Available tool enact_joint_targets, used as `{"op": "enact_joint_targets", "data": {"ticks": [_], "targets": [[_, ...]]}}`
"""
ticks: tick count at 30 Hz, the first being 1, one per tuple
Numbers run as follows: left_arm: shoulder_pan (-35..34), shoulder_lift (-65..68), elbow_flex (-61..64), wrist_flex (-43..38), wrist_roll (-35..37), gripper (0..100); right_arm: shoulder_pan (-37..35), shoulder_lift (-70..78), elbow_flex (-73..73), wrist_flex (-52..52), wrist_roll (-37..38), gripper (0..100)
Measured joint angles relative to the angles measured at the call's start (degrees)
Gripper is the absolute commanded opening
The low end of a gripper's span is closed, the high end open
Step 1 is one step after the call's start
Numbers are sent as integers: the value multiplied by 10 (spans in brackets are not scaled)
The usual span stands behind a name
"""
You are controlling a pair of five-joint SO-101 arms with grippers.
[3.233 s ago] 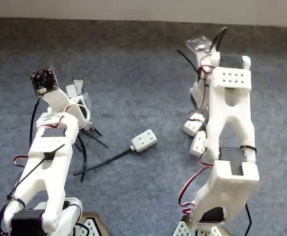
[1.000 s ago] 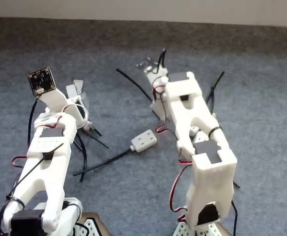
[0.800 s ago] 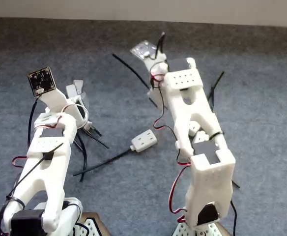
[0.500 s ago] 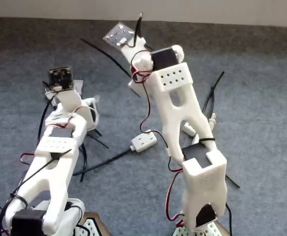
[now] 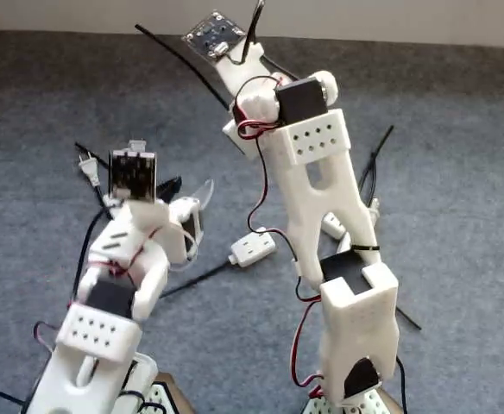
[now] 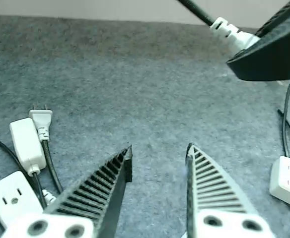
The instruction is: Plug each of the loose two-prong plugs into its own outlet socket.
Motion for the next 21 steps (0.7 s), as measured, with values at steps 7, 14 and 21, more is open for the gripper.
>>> {"op": "enact_joint_targets", "data": {"ticks": [7,14,21], "targets": [[39,-236,181,-134,0,189,-5,0,0,1,-61,63],[55,-327,222,-149,0,189,-79,-47,0,21,-112,63],[55,-330,222,-145,0,189,-132,-117,8,23,-157,63]]}}
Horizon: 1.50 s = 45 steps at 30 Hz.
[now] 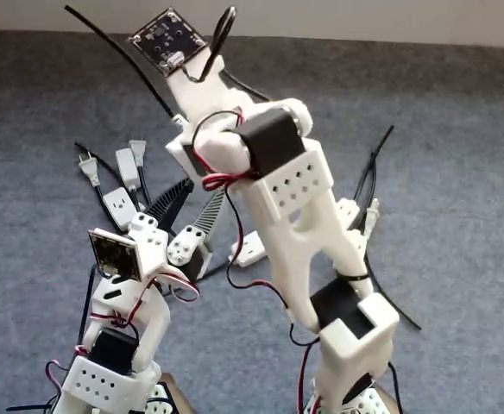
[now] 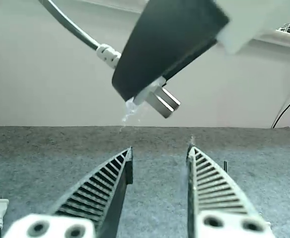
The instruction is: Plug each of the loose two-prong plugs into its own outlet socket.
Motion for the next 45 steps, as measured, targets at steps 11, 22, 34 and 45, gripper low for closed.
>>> {"op": "enact_joint_targets", "data": {"ticks": [11,22,34,45], "targets": [[0,0,0,5,0,189,0,-151,233,-9,-9,63],[0,0,0,5,0,188,0,-153,252,-132,-9,63],[1,1,0,5,2,188,-4,-105,288,-135,-10,63],[4,-9,0,8,-1,188,-31,-195,303,-58,-10,63]]}}
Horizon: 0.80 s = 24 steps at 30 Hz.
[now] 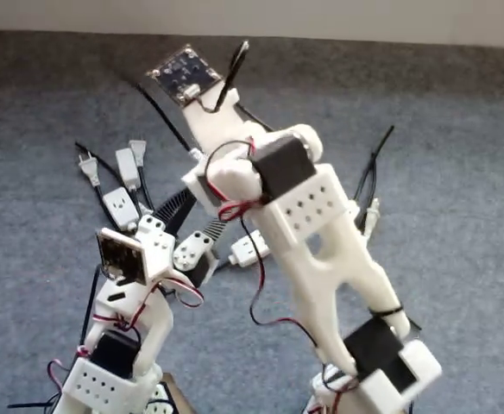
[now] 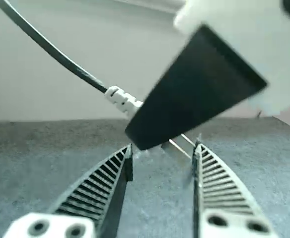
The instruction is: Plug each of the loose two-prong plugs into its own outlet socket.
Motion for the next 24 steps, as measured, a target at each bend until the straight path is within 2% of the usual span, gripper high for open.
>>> {"op": "enact_joint_targets", "data": {"ticks": [6,11,17,24], "targets": [[-8,5,0,0,-2,188,-25,-93,80,40,1,63],[-18,5,0,0,-2,188,-25,-155,136,34,1,63],[-16,5,0,0,-2,188,-25,-188,143,-62,26,63],[28,5,0,0,-2,188,-25,-189,215,-191,42,63]]}}
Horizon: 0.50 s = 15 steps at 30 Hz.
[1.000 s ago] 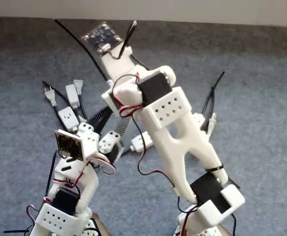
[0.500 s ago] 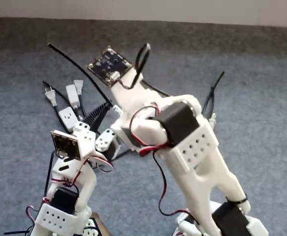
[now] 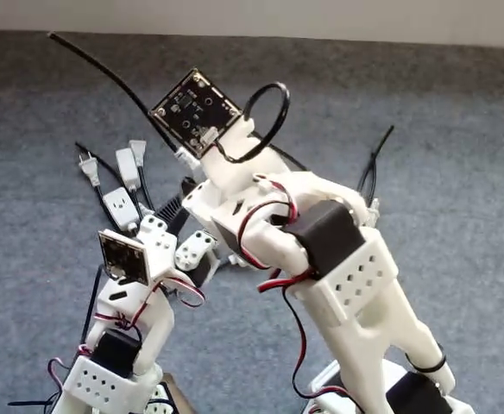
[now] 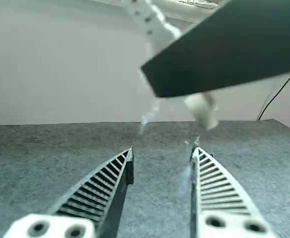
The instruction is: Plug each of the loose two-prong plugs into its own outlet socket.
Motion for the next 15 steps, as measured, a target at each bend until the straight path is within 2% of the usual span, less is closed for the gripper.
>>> {"op": "enact_joint_targets", "data": {"ticks": [6,15], "targets": [[1,-2,-4,0,0,188,0,-61,146,-119,0,63],[4,-2,-18,0,0,188,3,-292,425,-304,0,63]]}}
